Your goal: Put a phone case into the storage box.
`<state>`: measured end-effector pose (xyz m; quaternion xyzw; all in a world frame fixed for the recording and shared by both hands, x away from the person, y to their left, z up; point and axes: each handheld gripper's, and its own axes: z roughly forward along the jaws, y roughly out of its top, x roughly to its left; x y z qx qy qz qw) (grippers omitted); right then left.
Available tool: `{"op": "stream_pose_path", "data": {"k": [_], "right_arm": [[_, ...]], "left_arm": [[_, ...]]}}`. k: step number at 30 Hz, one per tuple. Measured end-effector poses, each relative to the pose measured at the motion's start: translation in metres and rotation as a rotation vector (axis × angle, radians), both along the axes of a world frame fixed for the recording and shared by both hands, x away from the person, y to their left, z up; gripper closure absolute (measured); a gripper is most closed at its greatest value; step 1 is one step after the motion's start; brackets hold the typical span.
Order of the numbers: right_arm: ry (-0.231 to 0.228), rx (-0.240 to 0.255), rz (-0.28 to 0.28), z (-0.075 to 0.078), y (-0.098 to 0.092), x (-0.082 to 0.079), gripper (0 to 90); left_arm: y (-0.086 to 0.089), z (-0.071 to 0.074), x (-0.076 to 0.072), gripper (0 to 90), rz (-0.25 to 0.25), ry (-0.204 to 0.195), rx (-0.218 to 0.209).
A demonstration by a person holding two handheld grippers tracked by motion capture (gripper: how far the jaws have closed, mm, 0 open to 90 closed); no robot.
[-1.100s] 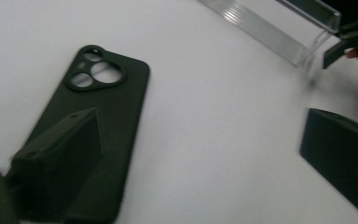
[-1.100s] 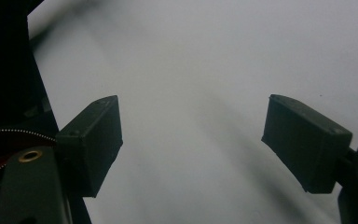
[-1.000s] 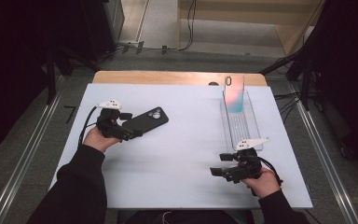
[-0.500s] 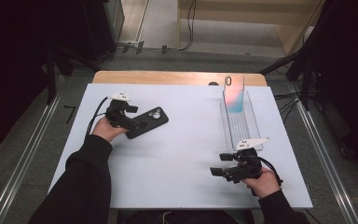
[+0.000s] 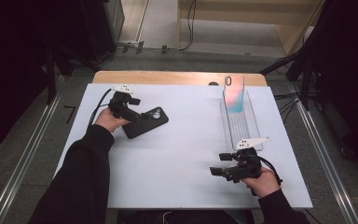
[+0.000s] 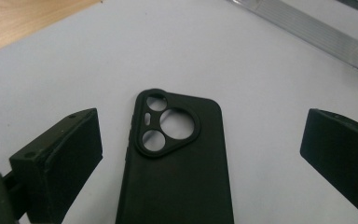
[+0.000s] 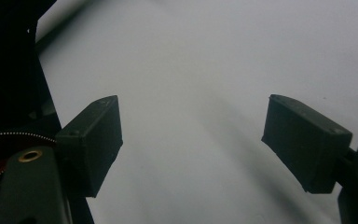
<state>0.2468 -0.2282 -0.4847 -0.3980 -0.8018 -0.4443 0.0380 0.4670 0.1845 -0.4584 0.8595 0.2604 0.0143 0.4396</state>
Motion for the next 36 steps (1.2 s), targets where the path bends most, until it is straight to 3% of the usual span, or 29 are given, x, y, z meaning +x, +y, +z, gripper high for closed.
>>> {"op": "stream_pose_path", "data": {"k": [2,8,16,24,36], "right_arm": [[-0.001,0.005,-0.001,0.001,0.0,0.0,17.7],[-0.001,0.005,-0.001,0.0,0.0,0.0,17.7],[0.001,0.006,-0.005,0.0,0.0,0.0,17.7],[0.002,0.005,-0.003,0.001,-0.001,-0.001,17.7],[0.005,0.012,0.006,0.001,0.001,-0.001,17.7]], "left_arm": [[0.0,-0.001,0.001,0.0,0.0,-0.005,-0.013],[0.0,-0.005,0.001,0.0,0.0,0.001,0.012],[-0.005,-0.018,0.002,0.0,-0.022,0.009,0.011],[-0.008,-0.033,0.002,0.0,-0.017,0.005,0.074],[-0.007,-0.049,-0.001,0.0,-0.008,0.0,0.124]]}}
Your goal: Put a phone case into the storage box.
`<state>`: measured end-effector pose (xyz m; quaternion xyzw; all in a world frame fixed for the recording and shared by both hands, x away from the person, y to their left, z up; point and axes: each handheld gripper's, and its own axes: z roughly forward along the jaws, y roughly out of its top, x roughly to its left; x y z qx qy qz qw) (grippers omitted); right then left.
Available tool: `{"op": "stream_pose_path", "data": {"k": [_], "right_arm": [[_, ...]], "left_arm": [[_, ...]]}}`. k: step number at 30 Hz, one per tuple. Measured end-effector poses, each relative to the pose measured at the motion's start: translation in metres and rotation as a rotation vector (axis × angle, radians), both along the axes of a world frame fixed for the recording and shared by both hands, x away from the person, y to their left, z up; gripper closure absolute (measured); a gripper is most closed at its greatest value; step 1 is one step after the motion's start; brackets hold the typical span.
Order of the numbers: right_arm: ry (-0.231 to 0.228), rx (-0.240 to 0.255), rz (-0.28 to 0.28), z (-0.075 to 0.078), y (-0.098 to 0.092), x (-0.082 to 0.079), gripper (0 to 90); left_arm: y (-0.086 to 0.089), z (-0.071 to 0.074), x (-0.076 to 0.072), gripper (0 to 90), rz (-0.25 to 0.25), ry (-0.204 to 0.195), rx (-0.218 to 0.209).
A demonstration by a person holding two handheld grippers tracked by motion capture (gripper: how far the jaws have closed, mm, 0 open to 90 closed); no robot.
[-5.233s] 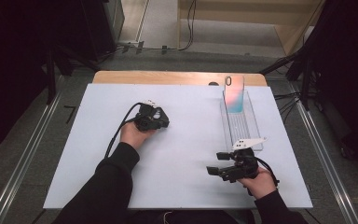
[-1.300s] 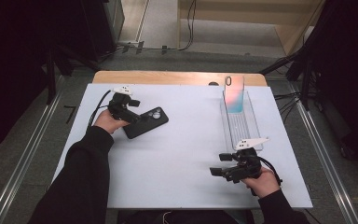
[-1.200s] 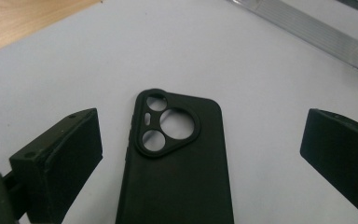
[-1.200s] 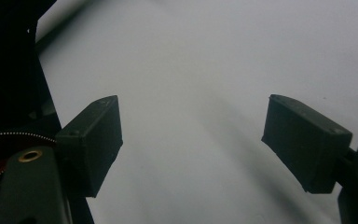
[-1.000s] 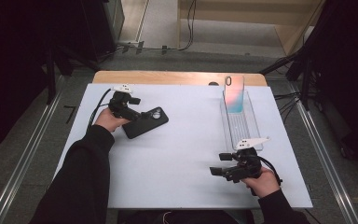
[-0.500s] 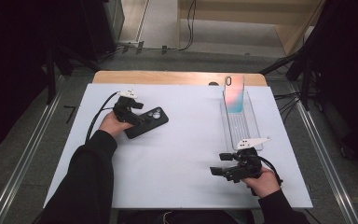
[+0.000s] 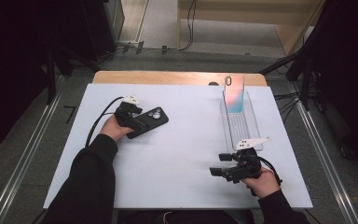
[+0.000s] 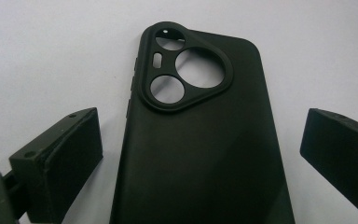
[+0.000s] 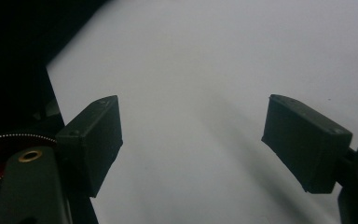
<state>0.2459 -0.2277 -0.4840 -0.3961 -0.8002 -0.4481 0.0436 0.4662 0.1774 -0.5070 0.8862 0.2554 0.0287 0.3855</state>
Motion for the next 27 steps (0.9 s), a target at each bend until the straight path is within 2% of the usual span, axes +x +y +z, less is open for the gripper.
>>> {"op": "stream_pose_path", "data": {"k": [6,11,19,22,24,27], "right_arm": [[-0.001,0.0,0.001,0.0,0.0,0.0,17.7],[-0.002,-0.002,0.0,0.0,0.0,-0.001,17.7],[0.0,-0.008,0.0,0.0,0.0,-0.001,17.7],[0.001,-0.007,0.001,-0.001,0.001,-0.001,17.7],[0.001,-0.007,0.001,-0.001,0.001,-0.001,17.7],[0.002,-0.006,0.001,-0.001,0.001,-0.001,17.7]], "left_arm": [[-0.005,-0.001,-0.005,0.0,-0.012,-0.046,0.061],[-0.012,-0.002,-0.011,0.0,-0.028,-0.114,0.144],[-0.012,-0.002,-0.012,0.3,-0.028,-0.124,0.151],[-0.01,-0.001,-0.014,5.6,-0.023,-0.13,0.135],[-0.008,-0.001,-0.016,13.0,-0.018,-0.135,0.119],[-0.009,-0.001,-0.017,13.8,-0.013,-0.135,0.119]]}}
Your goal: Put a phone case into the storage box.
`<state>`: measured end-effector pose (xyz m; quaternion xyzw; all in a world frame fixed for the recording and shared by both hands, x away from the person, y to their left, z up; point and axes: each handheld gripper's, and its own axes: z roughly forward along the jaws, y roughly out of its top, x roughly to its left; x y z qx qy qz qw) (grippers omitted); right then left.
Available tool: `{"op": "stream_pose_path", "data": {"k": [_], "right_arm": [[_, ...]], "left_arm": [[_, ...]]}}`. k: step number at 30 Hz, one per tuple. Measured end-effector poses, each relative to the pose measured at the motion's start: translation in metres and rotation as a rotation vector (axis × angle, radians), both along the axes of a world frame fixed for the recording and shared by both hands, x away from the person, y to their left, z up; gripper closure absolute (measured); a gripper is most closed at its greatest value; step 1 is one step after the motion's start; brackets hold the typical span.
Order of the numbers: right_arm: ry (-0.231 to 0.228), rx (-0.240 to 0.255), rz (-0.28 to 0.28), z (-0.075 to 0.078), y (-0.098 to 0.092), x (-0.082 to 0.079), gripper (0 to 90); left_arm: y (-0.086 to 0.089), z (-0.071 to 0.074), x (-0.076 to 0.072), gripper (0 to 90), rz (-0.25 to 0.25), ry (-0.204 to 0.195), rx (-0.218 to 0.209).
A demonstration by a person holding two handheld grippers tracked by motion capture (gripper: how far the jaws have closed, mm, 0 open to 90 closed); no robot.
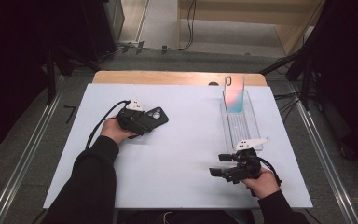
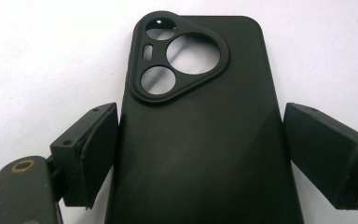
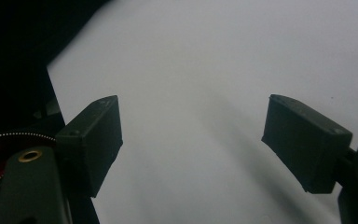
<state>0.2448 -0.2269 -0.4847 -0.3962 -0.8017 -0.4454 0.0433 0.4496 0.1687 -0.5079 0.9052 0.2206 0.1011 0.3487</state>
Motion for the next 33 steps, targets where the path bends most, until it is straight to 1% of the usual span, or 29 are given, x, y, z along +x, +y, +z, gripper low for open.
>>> {"op": "stream_pose_path", "data": {"k": [7,10,13,15,17,19,23,26,27,29,33], "right_arm": [[0.001,-0.003,0.0,0.0,0.001,0.0,17.7],[-0.002,-0.002,0.001,0.0,0.001,0.0,17.7],[-0.007,-0.001,0.001,0.0,0.0,0.0,17.7],[-0.007,0.0,0.001,0.0,0.0,0.0,17.7],[-0.008,0.0,0.0,0.0,0.0,0.0,17.7],[-0.008,0.0,-0.001,0.001,0.0,0.001,17.7],[-0.008,0.0,-0.001,0.001,0.001,0.001,17.7],[-0.015,0.0,-0.003,0.002,0.001,0.0,17.7],[-0.016,0.0,-0.004,0.004,0.002,0.0,17.7],[-0.022,0.009,-0.011,0.006,0.003,0.0,17.7],[-0.029,0.02,-0.019,0.01,0.003,0.0,17.7]], "left_arm": [[-0.001,0.002,-0.001,15.7,0.01,0.006,0.013],[-0.001,0.003,-0.001,16.5,0.012,0.013,0.009],[0.001,0.004,0.0,16.7,0.021,0.047,-0.023],[0.002,0.006,0.0,16.7,0.024,0.043,-0.02],[0.003,0.01,-0.001,16.7,0.033,0.054,-0.047],[0.002,0.016,-0.002,16.7,0.033,0.054,-0.073],[0.0,0.024,-0.006,16.7,0.035,0.049,-0.092],[-0.003,0.03,-0.009,16.7,0.041,0.055,-0.11],[-0.003,0.032,-0.01,16.7,0.044,0.064,-0.115],[-0.005,0.036,-0.012,16.6,0.044,0.089,-0.145],[-0.01,0.044,-0.02,16.6,0.054,0.103,-0.157]]}}
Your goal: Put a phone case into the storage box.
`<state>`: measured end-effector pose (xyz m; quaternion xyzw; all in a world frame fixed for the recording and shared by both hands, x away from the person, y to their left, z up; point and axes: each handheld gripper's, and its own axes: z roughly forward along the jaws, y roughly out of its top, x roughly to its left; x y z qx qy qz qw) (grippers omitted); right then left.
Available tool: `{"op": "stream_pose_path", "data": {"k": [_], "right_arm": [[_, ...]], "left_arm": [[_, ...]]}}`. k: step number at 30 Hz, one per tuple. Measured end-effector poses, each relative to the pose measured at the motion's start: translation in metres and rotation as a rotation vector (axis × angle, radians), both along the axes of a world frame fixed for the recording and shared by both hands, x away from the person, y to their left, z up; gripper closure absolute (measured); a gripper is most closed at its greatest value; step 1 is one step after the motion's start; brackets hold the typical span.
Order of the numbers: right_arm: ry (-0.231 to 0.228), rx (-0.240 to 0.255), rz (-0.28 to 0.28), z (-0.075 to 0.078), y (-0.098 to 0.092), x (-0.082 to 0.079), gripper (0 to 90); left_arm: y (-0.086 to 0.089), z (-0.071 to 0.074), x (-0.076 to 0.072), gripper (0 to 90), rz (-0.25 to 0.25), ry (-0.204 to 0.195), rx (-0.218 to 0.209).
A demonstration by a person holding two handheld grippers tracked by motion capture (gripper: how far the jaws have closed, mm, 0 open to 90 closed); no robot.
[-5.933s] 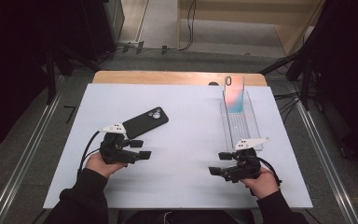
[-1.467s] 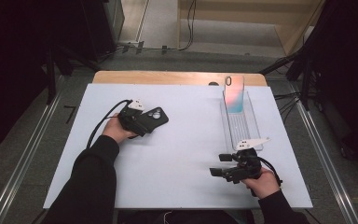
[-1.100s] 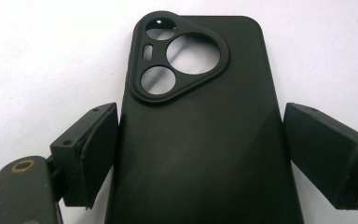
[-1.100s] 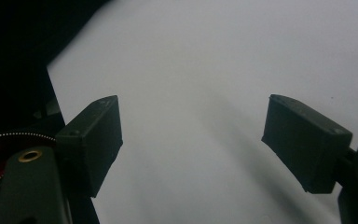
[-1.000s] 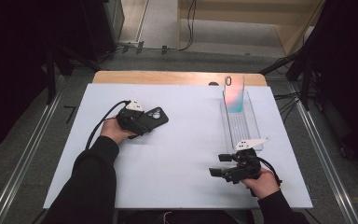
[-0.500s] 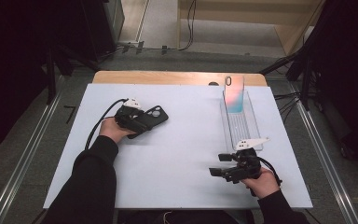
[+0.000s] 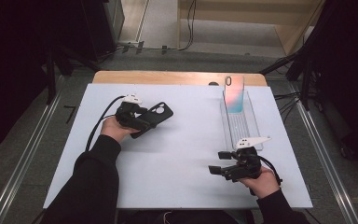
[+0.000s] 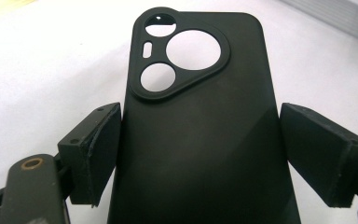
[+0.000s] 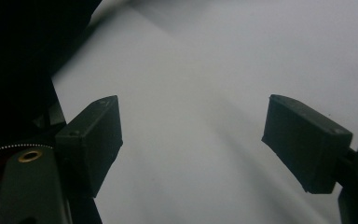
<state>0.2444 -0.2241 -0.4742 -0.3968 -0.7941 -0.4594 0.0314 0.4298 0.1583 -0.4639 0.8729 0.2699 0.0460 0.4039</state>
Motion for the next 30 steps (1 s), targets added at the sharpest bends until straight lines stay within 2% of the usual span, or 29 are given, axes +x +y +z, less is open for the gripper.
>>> {"op": "stream_pose_path", "data": {"k": [5,11,16,23,30], "right_arm": [[0.0,0.015,-0.025,0.006,0.001,-0.001,17.7],[-0.002,0.02,-0.041,0.014,0.004,-0.002,17.7],[-0.002,0.02,-0.063,0.018,0.007,-0.002,17.6],[0.023,0.023,-0.107,0.022,0.012,0.0,17.6],[0.037,0.013,-0.161,0.026,0.017,0.003,17.6]], "left_arm": [[-0.009,0.008,-0.014,16.5,0.017,0.006,-0.026],[-0.016,0.014,-0.03,16.5,0.061,0.027,-0.052],[-0.022,0.017,-0.045,16.4,0.099,0.029,-0.085],[-0.03,0.019,-0.066,16.4,0.151,0.027,-0.137],[-0.033,0.017,-0.082,16.3,0.229,0.025,-0.193]]}}
